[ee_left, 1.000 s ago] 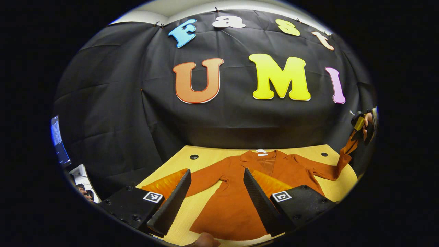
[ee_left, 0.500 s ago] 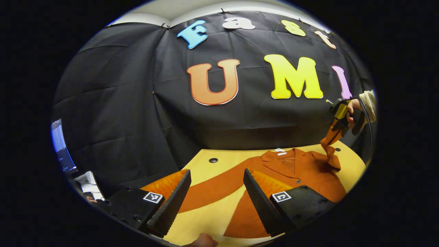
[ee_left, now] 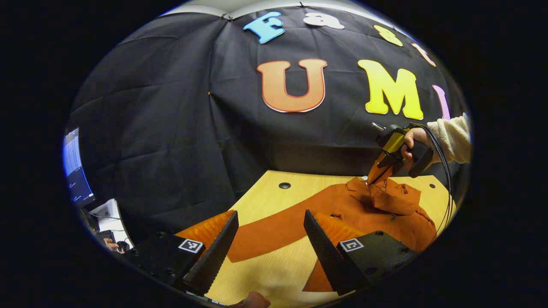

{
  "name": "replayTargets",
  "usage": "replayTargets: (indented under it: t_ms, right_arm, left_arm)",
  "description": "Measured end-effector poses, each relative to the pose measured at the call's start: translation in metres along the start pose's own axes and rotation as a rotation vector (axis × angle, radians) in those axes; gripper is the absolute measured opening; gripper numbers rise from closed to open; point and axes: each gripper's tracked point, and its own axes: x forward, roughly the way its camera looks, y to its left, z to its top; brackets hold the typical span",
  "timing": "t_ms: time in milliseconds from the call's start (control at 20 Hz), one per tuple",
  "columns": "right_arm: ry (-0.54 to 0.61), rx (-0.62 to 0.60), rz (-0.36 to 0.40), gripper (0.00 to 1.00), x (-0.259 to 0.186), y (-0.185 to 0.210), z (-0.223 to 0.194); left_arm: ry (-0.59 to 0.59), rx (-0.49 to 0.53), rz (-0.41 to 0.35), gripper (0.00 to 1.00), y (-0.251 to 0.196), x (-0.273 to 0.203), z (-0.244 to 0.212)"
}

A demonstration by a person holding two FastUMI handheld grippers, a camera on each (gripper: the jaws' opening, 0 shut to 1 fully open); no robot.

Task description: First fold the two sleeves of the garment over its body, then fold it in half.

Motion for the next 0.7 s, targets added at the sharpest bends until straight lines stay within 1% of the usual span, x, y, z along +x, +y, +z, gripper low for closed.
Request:
replayTargets:
  t_ms: [250, 350, 400, 500, 550, 650, 700]
  right_arm:
    - [0.036, -0.01, 0.057, 0.0, 0.05, 0.043, -0.009]
    - [0.018, -0.013, 0.043, 0.0, 0.062, 0.045, -0.001]
    - [0.009, -0.005, 0.05, 0.03, 0.064, 0.048, 0.0]
    - [-0.015, 0.024, 0.103, 0.11, 0.057, 0.058, 0.008]
    - [-0.018, 0.028, 0.116, 0.21, 0.052, 0.06, 0.009]
    - [-0.042, -0.003, 0.075, 0.51, 0.039, 0.045, 0.013]
    - [-0.049, -0.02, 0.068, 0.67, 0.035, 0.041, 0.011]
  left_arm:
    - [0.05, -0.029, 0.045, 1.0, 0.021, 0.009, -0.017]
    - [0.065, -0.042, 0.062, 1.0, 0.026, 0.011, -0.025]
    - [0.069, -0.052, 0.068, 1.0, 0.03, 0.012, -0.028]
    - [0.086, -0.076, 0.073, 1.0, 0.033, 0.014, -0.037]
    - [0.093, -0.09, 0.08, 1.0, 0.036, 0.013, -0.041]
    - [0.112, -0.117, 0.112, 1.0, 0.045, 0.016, -0.052]
    - [0.131, -0.124, 0.133, 1.0, 0.05, 0.017, -0.06]
